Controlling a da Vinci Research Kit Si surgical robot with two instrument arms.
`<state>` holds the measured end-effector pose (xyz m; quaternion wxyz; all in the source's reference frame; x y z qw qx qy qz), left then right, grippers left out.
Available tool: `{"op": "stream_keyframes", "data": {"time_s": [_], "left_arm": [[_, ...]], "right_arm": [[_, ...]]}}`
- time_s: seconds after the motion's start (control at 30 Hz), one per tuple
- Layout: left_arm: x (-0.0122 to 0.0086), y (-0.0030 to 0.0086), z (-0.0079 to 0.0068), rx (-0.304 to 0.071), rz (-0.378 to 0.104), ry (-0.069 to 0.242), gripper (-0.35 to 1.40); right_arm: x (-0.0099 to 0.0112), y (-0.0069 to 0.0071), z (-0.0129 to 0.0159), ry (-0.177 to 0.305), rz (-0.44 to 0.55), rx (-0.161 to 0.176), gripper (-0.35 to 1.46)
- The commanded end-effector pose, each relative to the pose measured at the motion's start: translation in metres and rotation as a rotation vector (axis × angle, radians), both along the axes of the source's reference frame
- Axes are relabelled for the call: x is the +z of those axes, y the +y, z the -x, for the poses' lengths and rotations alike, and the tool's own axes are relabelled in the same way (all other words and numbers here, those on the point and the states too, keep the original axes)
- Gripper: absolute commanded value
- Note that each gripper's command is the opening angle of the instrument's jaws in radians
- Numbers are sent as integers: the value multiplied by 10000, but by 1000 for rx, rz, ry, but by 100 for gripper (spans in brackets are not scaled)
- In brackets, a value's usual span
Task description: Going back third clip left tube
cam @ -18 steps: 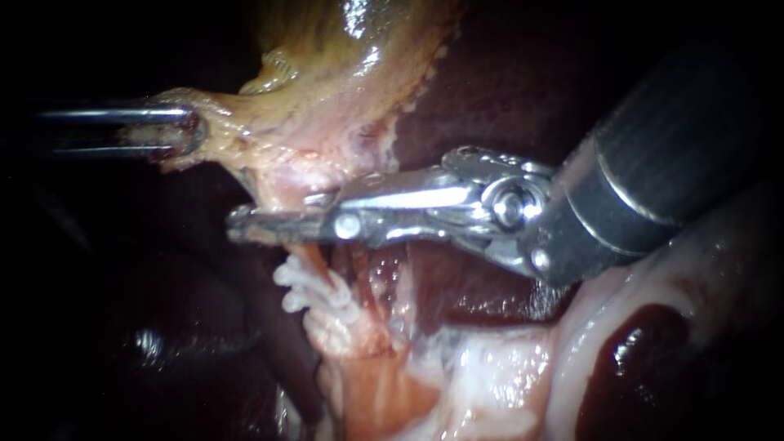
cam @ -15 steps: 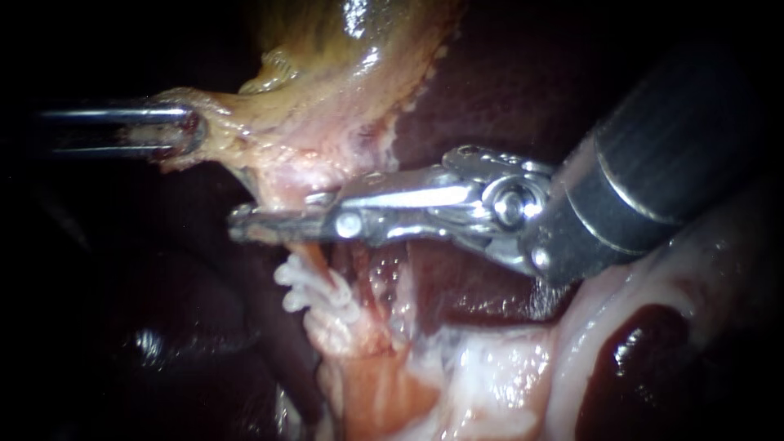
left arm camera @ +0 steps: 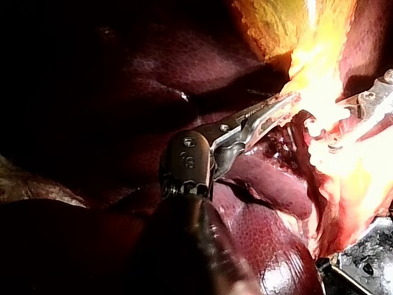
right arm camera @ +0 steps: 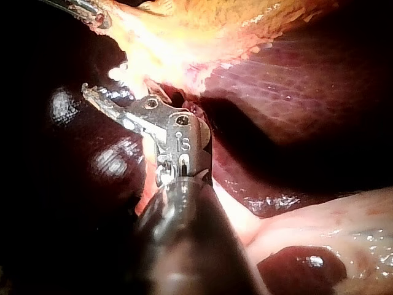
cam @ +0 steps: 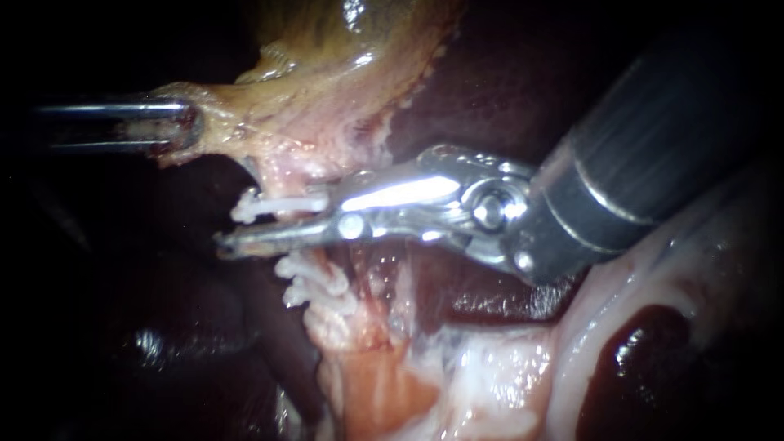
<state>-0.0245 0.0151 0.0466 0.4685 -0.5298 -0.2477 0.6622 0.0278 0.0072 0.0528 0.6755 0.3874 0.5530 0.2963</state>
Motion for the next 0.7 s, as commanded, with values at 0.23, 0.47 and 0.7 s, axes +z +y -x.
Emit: {"op": "stream_keyframes", "data": {"time_s": [0.23,0.47,0.7], "left_arm": [[0,0,0,1,0,0,-35],[0,-1,-2,2,1,0,-35],[0,-2,-2,2,1,-1,-35]], "right_arm": [[51,5,20,12,112,-10,50],[54,-4,82,3,436,18,50],[38,-21,166,29,580,-16,50]]}}
